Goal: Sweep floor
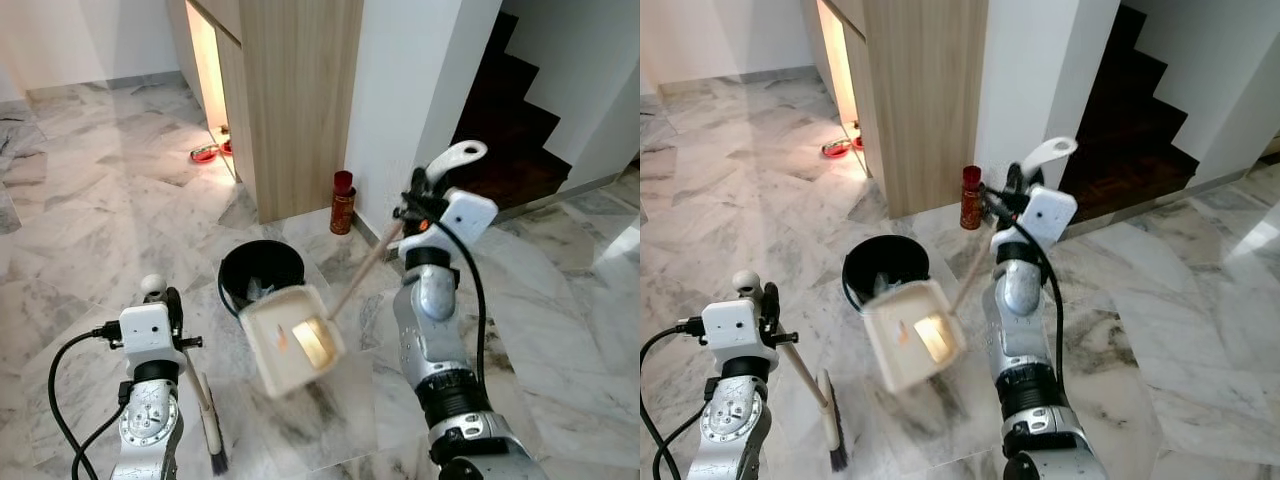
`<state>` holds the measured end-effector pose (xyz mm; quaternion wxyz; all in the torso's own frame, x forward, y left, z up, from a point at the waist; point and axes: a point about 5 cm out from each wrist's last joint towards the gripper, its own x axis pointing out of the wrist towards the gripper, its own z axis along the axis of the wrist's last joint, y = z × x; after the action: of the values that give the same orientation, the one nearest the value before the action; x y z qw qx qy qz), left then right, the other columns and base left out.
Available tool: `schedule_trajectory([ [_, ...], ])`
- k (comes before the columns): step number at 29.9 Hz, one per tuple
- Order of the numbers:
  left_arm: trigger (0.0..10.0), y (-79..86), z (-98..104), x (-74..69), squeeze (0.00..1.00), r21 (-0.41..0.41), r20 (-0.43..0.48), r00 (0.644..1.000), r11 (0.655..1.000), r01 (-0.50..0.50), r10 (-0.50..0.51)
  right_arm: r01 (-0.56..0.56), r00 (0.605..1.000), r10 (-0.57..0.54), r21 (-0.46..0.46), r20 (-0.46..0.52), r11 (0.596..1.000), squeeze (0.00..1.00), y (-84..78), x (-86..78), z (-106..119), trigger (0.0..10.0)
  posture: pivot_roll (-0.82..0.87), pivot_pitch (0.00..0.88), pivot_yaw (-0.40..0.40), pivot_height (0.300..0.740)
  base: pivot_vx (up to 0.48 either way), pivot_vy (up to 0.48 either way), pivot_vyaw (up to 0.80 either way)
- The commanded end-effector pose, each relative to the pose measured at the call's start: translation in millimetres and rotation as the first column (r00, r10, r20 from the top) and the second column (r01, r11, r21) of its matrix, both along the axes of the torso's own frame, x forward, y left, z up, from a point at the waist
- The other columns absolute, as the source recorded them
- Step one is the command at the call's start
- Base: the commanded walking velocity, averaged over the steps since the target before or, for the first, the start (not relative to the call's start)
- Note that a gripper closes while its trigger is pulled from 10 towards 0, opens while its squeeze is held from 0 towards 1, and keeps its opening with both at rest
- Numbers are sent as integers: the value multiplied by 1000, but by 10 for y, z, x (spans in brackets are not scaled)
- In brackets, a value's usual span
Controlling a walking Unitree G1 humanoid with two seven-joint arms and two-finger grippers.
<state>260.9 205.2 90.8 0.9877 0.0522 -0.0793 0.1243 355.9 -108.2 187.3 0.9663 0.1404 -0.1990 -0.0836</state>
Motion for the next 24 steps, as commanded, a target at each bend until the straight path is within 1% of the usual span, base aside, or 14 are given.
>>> schedule_trajectory([
  [1, 10000, -15, 125, 42, 0, 44, 60, 998, 999, 10, -12, 32, 998, -37, 75, 59, 997, 0, 74, 10, 252, 10000, 128, 0, -21, 740, 0, 0, 0],
  [5, 10000, -22, 132, 46, 0, 43, 64, 998, 999, 14, -17, 57, 997, -62, 96, 52, 994, 0, 79, 10, 284, 10000, 131, 0, -21, 740, 0, 0, 0],
  [11, 10000, -34, 146, 44, 0, 51, 71, 997, 999, 13, -17, 147, 988, -152, 169, 12, 974, 0, 55, -9, 364, 10000, 130, 0, -20, 740, 0, 0, 0],
  [12, 10000, -34, 146, 44, 0, 51, 71, 997, 999, 13, -17, 147, 988, -152, 169, 12, 974, 0, 55, -9, 364, 10000, 130, 0, -20, 740, 0, 0, 0],
  [14, 10000, -63, 164, 48, 0, 64, 81, 996, 998, 27, -32, 144, 989, -148, 211, 2, 967, 0, 93, -8, 406, 10000, 130, 0, -19, 740, 0, 0, 0],
  [16, 10000, -66, 164, 49, 0, 63, 81, 996, 998, 27, -32, 145, 989, -148, 216, 1, 966, 0, 98, -10, 413, 10000, 131, 0, -19, 740, 0, 0, 0],
  [18, 10000, -71, 162, 51, 0, 55, 80, 996, 998, 31, -35, 144, 989, -148, 224, 3, 964, 0, 108, -12, 430, 10000, 132, 0, -20, 740, 0, 0, 0],
  [20, 10000, -86, 160, 52, 0, 35, 76, 996, 998, 46, -48, 140, 989, -147, 257, 8, 956, 0, 129, -10, 501, 10000, 132, 0, -20, 740, 0, 0, 0],
  [24, 10000, -90, 159, 47, 0, 31, 73, 996, 998, 48, -50, 147, 988, -156, 276, 10, 950, 0, 106, 3, 552, 10000, 132, 0, -21, 740, 0, 0, 0],
])
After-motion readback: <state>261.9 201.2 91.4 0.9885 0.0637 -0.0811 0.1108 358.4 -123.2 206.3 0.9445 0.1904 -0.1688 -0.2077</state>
